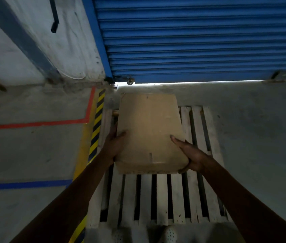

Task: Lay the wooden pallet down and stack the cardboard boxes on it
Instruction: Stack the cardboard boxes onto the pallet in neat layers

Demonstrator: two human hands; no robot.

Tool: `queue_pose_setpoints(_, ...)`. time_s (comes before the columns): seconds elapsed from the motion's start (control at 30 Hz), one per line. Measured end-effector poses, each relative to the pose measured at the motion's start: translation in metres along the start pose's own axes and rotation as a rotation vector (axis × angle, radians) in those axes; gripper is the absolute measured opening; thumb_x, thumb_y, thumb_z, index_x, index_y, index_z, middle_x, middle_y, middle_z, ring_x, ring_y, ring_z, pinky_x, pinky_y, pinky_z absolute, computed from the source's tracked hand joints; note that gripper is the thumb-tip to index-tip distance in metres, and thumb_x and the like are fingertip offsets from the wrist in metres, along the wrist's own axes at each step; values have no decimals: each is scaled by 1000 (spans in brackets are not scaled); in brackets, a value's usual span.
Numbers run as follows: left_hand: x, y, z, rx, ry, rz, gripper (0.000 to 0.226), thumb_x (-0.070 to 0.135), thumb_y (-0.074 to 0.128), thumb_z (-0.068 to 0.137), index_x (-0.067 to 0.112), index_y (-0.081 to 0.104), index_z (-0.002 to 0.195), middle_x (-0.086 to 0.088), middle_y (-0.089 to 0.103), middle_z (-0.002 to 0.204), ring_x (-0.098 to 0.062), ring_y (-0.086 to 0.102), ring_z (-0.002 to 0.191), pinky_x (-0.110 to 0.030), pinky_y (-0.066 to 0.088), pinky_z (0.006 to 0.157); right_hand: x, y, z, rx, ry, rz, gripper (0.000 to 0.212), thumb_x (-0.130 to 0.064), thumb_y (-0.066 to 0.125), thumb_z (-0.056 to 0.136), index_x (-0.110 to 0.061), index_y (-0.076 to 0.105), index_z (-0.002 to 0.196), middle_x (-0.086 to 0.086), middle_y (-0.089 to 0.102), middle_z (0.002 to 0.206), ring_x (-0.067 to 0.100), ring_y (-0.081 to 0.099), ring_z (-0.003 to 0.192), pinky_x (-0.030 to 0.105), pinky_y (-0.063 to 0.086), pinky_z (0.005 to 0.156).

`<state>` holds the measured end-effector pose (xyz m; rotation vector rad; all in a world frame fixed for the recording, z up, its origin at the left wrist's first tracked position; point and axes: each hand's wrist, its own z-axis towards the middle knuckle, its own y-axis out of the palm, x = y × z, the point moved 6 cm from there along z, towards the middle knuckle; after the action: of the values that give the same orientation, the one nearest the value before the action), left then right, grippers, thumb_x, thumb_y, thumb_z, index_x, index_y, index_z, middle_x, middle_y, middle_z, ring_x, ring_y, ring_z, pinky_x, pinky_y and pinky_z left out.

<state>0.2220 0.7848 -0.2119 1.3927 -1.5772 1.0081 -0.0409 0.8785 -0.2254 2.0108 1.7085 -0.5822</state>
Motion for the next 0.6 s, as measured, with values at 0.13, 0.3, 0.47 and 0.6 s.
queue_pose_setpoints(0.13,-46,-5,61,-49,58,71,57,28,65,94,33,41,145,17,53,120,2,55,103,-14,47,74,4,14,76,159,-41,-13,69,-64,68,80,-35,47,138,3,59,113,29,56,96,49,51,72)
queue_pose_setpoints(0.3,-139,-20,150,-47,116,109,67,26,77,84,26,45,144,25,54,122,12,57,104,-9,52,79,31,34,191,230,-101,-26,69,-61,67,83,-38,42,143,1,55,118,30,53,103,55,50,85)
queue_pose_setpoints(0.47,-233,-27,228,-37,98,169,97,67,79,60,41,41,145,5,56,139,-20,55,125,-48,49,102,66,43,302,234,-137,-40,65,-60,65,86,-40,42,144,-1,57,119,25,55,94,40,49,64)
queue_pose_setpoints(0.6,-299,-20,287,-63,77,137,84,46,80,77,40,36,149,8,55,135,-15,56,119,-37,50,93,89,40,386,241,-181,-51,62,-57,65,88,-34,46,142,4,59,124,21,58,89,34,47,59)
